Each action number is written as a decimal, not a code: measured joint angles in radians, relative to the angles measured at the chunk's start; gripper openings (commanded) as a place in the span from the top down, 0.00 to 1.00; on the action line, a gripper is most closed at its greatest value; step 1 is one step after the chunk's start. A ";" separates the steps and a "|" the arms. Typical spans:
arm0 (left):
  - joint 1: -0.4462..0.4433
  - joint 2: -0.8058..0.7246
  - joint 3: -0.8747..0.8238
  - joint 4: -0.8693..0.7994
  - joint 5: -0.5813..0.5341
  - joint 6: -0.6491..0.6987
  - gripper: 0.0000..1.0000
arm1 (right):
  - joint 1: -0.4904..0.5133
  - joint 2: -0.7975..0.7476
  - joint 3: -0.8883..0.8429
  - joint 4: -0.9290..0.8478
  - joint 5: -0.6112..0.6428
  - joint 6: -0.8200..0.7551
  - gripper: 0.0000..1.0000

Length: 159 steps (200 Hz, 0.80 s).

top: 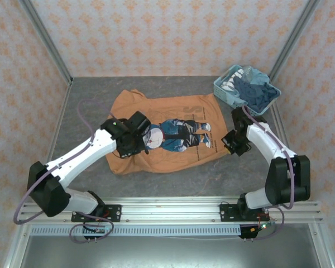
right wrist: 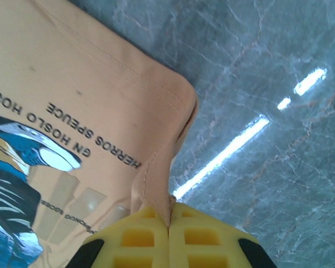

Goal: Fold and stack the t-shirts

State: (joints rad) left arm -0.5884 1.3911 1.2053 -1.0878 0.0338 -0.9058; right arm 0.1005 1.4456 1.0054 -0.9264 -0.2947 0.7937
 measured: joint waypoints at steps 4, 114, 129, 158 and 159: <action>0.014 0.008 0.010 -0.001 -0.003 0.011 1.00 | -0.003 0.006 0.008 0.000 0.002 0.000 1.00; 0.219 0.277 0.300 -0.007 -0.081 0.286 1.00 | -0.031 0.190 0.168 0.038 0.033 0.011 1.00; 0.226 0.307 0.321 -0.005 -0.092 0.306 1.00 | -0.031 0.216 0.194 0.042 0.033 0.010 1.00; 0.236 0.353 0.372 -0.004 -0.103 0.344 1.00 | -0.032 0.266 0.232 0.050 0.033 0.006 1.00; 0.237 0.357 0.375 -0.004 -0.104 0.349 1.00 | -0.032 0.267 0.233 0.050 0.032 0.006 1.00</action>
State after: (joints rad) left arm -0.3515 1.7477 1.5799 -1.0916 -0.0700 -0.5571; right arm 0.0681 1.7130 1.2385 -0.8768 -0.2623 0.7998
